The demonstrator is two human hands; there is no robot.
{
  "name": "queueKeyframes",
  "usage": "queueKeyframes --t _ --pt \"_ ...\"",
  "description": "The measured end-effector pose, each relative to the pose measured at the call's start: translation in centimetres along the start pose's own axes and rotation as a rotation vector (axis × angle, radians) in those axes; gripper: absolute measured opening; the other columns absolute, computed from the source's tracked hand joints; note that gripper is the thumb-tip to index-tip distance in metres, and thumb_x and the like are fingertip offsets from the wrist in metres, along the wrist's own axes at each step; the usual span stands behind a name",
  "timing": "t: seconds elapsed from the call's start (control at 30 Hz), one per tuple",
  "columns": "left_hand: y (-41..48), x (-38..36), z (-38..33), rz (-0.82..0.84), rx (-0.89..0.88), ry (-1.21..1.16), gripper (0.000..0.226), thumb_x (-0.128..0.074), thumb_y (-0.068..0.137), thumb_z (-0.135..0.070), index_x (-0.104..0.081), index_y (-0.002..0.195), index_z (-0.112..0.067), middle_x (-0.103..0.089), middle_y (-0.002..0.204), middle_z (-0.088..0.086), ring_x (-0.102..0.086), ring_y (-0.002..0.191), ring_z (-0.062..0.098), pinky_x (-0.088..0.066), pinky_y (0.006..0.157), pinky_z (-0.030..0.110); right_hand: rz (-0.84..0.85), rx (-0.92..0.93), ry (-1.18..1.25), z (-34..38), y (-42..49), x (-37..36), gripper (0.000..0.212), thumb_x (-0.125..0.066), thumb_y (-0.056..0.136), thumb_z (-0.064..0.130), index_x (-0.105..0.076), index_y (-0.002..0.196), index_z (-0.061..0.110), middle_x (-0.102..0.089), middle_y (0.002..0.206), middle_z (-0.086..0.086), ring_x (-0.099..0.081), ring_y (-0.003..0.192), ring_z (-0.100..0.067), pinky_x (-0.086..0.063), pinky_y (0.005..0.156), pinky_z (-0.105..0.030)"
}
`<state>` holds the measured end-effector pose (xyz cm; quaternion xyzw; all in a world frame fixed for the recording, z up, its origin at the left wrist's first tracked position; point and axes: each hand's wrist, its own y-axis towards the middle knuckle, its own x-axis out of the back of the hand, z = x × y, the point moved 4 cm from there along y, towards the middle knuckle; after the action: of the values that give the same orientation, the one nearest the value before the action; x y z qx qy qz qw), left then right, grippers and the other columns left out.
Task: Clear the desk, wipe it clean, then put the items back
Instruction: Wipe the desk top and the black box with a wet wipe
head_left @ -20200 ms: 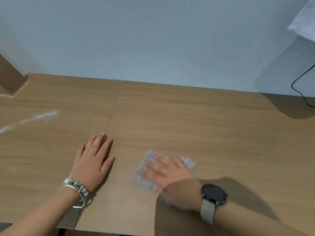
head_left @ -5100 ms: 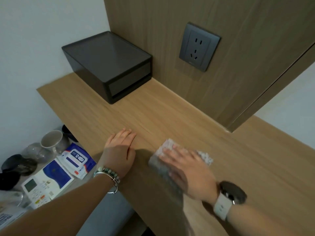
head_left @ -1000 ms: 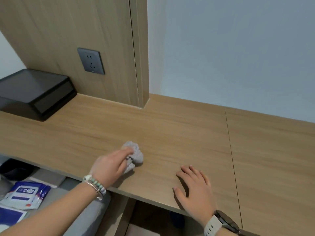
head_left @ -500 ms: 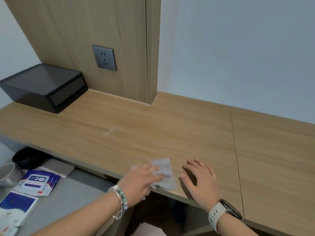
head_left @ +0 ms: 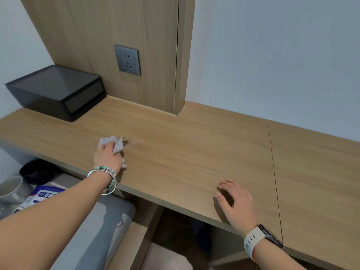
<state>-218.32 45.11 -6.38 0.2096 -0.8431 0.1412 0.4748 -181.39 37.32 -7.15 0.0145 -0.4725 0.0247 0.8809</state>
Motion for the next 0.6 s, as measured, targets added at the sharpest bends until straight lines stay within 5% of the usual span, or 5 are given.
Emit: queueKeyframes --t 0.1,0.23,0.5,0.6 --pt "0.5 -2.2 0.2 0.105 0.069 0.175 0.061 -0.046 0.091 -0.024 -0.021 0.147 -0.024 -0.015 0.154 0.010 -0.010 0.142 0.028 -0.017 0.113 0.044 -0.019 0.007 -0.011 0.0 0.0 -0.1 0.034 -0.050 0.094 0.041 -0.059 0.122 0.025 -0.052 0.135 0.009 -0.034 0.135 -0.009 -0.013 0.113 -0.032" --pt "1.6 -2.7 -1.6 0.165 0.090 0.281 0.062 -0.040 0.095 -0.031 -0.011 0.149 -0.027 -0.002 0.158 0.003 0.004 0.144 0.023 -0.010 0.114 0.045 0.004 0.012 -0.032 0.2 0.0 -0.4 0.074 -0.020 0.075 0.068 -0.060 0.121 0.027 -0.051 0.134 0.011 -0.034 0.134 -0.009 -0.013 0.112 -0.031" --pt "-3.7 -6.8 -9.0 0.362 -0.501 0.390 0.060 -0.035 0.095 -0.038 -0.009 0.149 -0.033 -0.001 0.158 -0.008 0.003 0.145 0.013 -0.007 0.115 0.037 0.055 -0.023 -0.106 0.4 0.3 -0.3 0.086 -0.008 0.065 0.073 -0.052 0.126 0.032 -0.043 0.139 0.017 -0.028 0.136 -0.005 -0.009 0.111 -0.028" --pt "-8.9 -7.4 -10.7 0.485 -0.748 0.303 0.055 -0.035 0.097 -0.029 -0.015 0.147 -0.039 -0.004 0.156 -0.015 0.003 0.144 0.006 0.000 0.115 0.032 0.061 -0.035 -0.088 0.5 0.3 -0.2 0.058 -0.030 0.083 0.066 -0.054 0.124 0.032 -0.044 0.139 0.016 -0.026 0.137 -0.004 -0.010 0.113 -0.028"
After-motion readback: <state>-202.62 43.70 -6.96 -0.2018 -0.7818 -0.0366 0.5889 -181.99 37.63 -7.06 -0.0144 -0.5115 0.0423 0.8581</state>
